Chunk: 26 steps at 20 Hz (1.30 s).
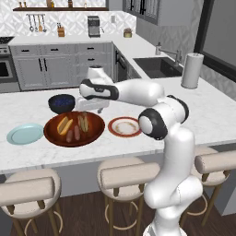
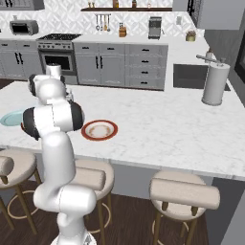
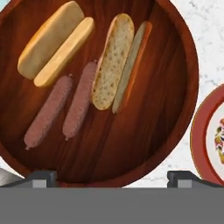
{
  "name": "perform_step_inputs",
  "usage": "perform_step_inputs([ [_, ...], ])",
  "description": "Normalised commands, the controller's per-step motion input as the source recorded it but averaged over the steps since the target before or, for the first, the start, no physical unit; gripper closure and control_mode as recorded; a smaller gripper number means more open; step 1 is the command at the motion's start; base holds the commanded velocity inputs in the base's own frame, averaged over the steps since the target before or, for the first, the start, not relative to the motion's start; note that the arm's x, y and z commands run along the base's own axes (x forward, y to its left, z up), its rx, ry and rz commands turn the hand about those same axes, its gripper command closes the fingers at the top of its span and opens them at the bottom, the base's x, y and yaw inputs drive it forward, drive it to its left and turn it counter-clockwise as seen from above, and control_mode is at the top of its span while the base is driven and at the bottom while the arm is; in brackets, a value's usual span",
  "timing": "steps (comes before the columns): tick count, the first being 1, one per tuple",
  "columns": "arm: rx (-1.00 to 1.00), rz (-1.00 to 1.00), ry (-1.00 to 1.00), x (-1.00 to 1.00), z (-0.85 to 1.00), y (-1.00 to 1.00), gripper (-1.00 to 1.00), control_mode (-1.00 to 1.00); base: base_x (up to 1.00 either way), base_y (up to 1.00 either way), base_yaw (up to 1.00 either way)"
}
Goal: Place one bun and one sausage from the bowl on each plate.
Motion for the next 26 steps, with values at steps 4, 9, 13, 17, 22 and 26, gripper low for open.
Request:
perform_step_inputs([
  [4,0.00,-0.08,0.00,0.53,-0.24,0.47,-1.00,-1.00,0.00,0.00,0.00],
  [9,0.00,-0.07,0.05,0.49,-0.36,0.14,-1.00,-1.00,0.00,0.00,0.00],
  [13,0.00,-0.12,0.12,0.29,-0.20,-0.08,-1.00,-1.00,0.00,0.00,0.00],
  [17,0.00,-0.06,0.06,0.23,-0.31,0.00,-1.00,-1.00,0.00,0.00,0.00],
  [22,0.00,-0.02,0.02,0.13,-0.34,0.00,-1.00,-1.00,0.00,0.00,0.00],
  [26,0.00,-0.01,0.00,0.11,-0.36,0.00,-1.00,-1.00,0.00,0.00,0.00],
])
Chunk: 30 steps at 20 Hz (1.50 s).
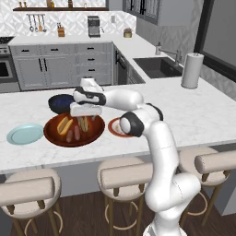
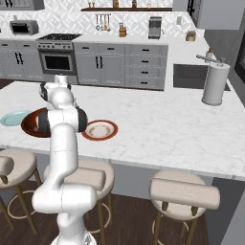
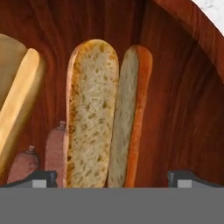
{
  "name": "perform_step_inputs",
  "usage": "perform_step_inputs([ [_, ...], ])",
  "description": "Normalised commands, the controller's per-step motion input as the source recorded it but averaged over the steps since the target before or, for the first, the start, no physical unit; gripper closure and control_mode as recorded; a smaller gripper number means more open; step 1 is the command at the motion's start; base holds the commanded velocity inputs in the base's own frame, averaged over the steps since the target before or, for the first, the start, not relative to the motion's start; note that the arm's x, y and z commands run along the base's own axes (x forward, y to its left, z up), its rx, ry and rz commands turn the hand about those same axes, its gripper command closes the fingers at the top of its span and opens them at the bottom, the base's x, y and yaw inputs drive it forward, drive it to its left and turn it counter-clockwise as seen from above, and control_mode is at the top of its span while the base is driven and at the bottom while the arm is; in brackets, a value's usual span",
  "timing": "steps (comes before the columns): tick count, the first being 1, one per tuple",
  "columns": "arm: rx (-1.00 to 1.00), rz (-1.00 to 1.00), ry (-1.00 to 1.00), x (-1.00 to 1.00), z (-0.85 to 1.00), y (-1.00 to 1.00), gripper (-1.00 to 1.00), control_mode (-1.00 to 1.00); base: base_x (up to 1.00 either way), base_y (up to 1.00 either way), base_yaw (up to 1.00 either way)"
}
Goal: Place one bun and one sausage from the bowl on each plate.
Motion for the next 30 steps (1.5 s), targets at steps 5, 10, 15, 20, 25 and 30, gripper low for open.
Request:
perform_step_inputs([
  [5,0.05,0.00,-0.03,-0.56,-0.19,-0.19,-1.00,-1.00,0.00,0.00,0.00],
  [10,0.08,0.00,-0.10,-0.48,-0.13,-0.17,-1.00,-1.00,0.00,0.00,0.00],
  [15,0.00,0.00,-0.01,0.26,-0.31,0.02,-1.00,-1.00,0.00,0.00,0.00],
  [20,0.00,-0.01,0.00,0.06,-0.14,0.01,-1.00,-1.00,0.00,0.00,0.00],
  [25,0.00,0.00,0.00,0.00,-0.01,0.18,-1.00,-1.00,0.00,0.00,0.00],
  [30,0.00,0.00,-0.01,0.00,-0.21,0.29,-1.00,-1.00,0.00,0.00,0.00],
])
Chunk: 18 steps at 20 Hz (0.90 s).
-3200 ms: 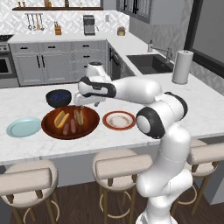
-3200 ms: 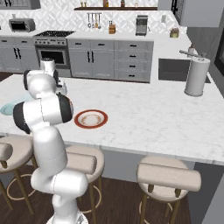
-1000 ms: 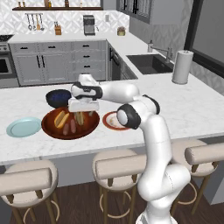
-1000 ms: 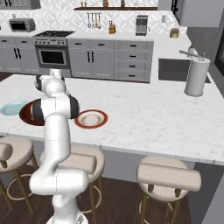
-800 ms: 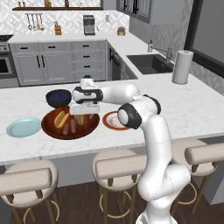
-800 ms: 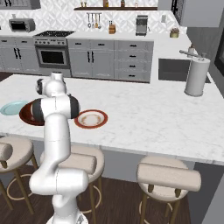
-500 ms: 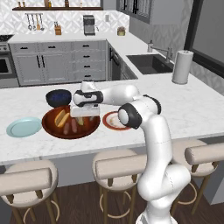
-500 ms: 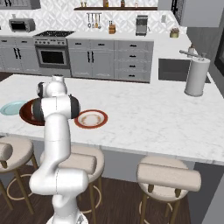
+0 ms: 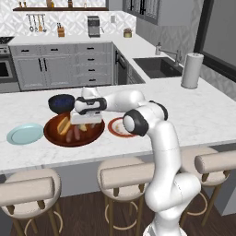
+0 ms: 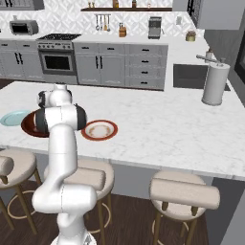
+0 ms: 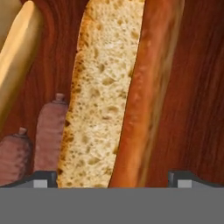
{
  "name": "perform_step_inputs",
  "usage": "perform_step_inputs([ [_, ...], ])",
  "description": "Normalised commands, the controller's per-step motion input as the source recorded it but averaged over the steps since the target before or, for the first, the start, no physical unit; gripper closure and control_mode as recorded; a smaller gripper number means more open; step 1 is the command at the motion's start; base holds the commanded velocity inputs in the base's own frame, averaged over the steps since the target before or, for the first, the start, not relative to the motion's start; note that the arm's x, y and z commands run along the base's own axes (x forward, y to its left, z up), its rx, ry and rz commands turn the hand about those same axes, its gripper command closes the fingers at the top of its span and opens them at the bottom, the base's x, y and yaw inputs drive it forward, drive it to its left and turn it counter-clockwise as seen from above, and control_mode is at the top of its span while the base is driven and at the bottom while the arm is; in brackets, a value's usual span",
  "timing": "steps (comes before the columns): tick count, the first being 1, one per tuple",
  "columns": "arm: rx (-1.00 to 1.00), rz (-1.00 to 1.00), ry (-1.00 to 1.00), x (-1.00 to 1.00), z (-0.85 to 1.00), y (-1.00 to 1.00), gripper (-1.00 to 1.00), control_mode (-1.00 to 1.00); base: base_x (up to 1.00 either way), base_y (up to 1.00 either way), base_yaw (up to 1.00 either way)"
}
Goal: Place one bun and one sausage from the bowl on each plate.
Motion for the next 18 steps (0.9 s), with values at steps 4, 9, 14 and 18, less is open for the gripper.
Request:
perform_step_inputs([
  [4,0.00,0.00,0.00,0.00,0.00,0.00,-1.00,-1.00,0.00,0.00,0.00],
  [9,0.00,0.00,0.00,0.00,0.00,0.00,1.00,-1.00,0.00,0.00,0.00],
  [14,0.00,0.00,0.00,0.00,0.00,0.00,1.00,-1.00,0.00,0.00,0.00],
  [18,0.00,0.00,0.00,-0.05,0.01,0.00,1.00,-1.00,0.00,0.00,0.00],
])
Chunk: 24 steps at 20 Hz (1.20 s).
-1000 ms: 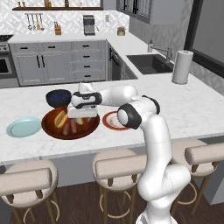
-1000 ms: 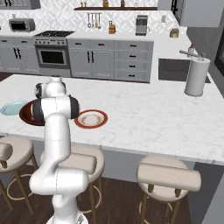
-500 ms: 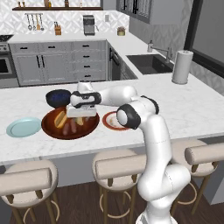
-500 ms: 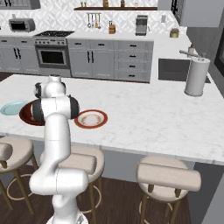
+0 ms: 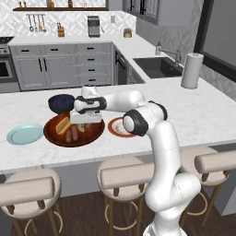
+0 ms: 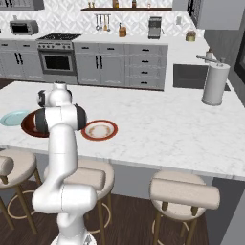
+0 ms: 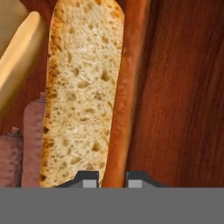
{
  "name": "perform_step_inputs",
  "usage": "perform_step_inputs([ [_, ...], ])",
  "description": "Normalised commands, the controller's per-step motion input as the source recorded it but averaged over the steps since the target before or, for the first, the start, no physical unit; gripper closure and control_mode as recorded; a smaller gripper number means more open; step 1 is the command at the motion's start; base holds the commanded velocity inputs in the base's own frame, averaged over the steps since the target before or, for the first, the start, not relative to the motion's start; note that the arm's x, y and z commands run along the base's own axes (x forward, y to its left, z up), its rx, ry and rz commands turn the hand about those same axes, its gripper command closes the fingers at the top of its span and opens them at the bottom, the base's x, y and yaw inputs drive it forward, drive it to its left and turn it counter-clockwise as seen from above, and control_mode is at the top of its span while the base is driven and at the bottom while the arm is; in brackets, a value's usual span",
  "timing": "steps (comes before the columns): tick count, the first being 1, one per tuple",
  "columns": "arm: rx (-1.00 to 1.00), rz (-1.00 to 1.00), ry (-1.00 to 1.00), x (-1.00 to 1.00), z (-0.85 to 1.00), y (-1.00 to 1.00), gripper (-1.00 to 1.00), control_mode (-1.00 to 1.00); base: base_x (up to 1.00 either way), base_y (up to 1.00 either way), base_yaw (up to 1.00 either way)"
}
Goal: Place one bun and one sausage from the bowl on each plate.
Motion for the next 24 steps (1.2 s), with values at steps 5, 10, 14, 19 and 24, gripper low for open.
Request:
perform_step_inputs([
  [5,0.00,0.01,0.00,-0.34,0.37,0.00,1.00,-1.00,0.00,0.00,0.00],
  [10,0.00,0.05,-0.17,-0.94,0.64,-0.34,1.00,-1.00,0.00,0.00,0.00],
  [14,0.00,0.03,-0.19,-0.83,0.27,-0.62,1.00,-1.00,0.00,0.00,0.00],
  [19,0.01,0.00,-0.05,-0.26,0.20,-0.96,1.00,-1.00,0.00,0.00,0.00],
  [24,0.02,-0.01,0.00,0.00,0.12,-1.00,1.00,-1.00,0.00,0.00,0.00],
])
